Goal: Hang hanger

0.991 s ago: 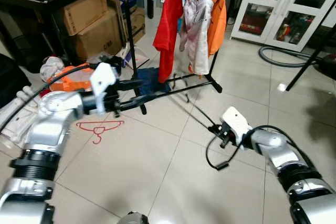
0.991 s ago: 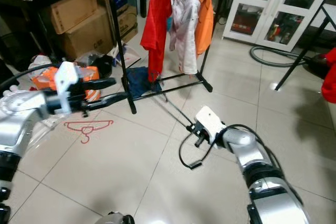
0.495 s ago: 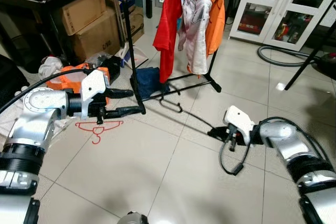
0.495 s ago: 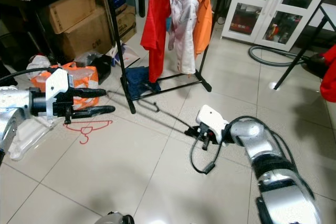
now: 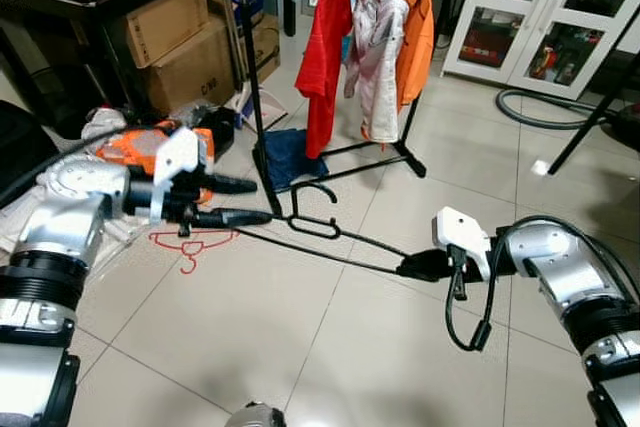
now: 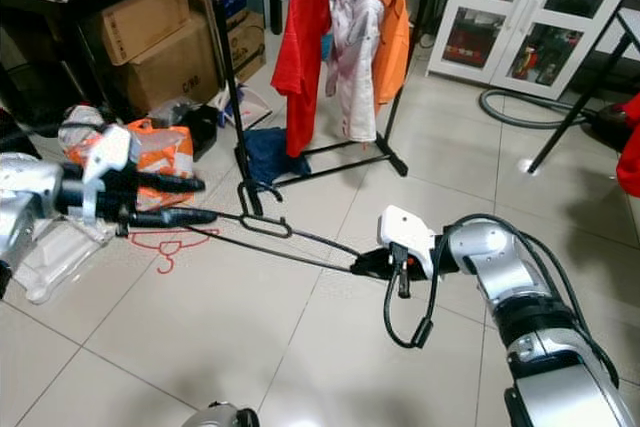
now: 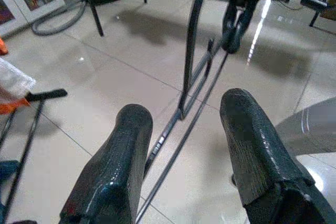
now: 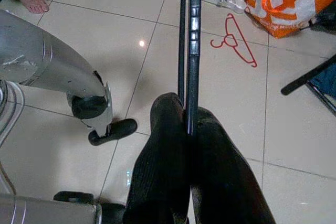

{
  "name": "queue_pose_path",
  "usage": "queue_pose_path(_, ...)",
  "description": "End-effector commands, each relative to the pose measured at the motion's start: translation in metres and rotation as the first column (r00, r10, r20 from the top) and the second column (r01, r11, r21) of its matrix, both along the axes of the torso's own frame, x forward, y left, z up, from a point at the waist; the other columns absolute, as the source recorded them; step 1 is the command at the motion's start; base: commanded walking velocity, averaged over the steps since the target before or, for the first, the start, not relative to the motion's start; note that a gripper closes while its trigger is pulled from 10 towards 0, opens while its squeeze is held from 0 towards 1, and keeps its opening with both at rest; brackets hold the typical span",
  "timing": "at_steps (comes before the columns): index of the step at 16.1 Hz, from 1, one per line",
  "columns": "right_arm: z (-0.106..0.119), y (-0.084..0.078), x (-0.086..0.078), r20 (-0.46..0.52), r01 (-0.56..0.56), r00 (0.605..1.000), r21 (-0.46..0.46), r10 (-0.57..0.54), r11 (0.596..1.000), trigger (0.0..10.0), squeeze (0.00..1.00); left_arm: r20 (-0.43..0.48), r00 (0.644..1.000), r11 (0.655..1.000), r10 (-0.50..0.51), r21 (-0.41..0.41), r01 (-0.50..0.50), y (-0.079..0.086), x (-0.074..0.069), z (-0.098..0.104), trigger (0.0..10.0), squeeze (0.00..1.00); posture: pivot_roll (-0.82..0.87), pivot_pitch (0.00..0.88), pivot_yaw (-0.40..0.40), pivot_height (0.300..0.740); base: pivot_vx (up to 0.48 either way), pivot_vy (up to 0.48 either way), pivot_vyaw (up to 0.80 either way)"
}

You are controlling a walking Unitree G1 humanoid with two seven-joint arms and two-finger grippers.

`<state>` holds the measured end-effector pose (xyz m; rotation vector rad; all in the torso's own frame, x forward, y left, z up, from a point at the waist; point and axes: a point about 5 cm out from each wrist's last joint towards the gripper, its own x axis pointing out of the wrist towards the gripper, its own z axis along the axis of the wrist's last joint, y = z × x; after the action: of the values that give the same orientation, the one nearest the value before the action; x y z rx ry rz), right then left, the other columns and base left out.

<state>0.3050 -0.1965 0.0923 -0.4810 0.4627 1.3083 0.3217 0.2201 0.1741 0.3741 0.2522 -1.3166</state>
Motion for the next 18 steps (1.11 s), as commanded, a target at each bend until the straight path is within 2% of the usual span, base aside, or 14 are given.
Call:
queue_pose_path(1,0.007,0.000,0.001,0.021,-0.003,1.000,0.017,0.002,1.000,0.0,0.00,-0.005,1.000,0.999,-0.020,0.026,0.020,-0.002,0.001,0.000,10.0,0.00,-0.11,0.000,0.050,0.740,0.000,0.000,0.00)
queue_pose_path(4,0.015,0.005,0.000,0.051,-0.038,0.998,0.023,0.037,0.999,0.0,0.00,-0.035,0.999,0.998,-0.034,0.060,0.036,-0.004,0.002,-0.009,10.0,0.00,-0.12,0.000,0.056,0.740,0.000,0.000,0.00)
queue_pose_path(9,0.012,0.007,-0.010,0.043,-0.087,0.995,-0.036,0.089,0.996,0.0,0.00,-0.004,0.998,0.989,-0.067,0.133,0.067,-0.010,0.008,-0.011,10.0,0.00,-0.13,0.000,0.063,0.740,0.000,0.000,0.00)
queue_pose_path(18,0.006,0.019,-0.016,0.031,-0.118,0.992,-0.051,0.120,0.992,0.0,0.00,0.016,0.988,0.978,-0.155,0.144,0.151,-0.028,0.011,-0.011,10.0,0.00,-0.14,0.000,0.072,0.740,0.000,0.000,0.00)
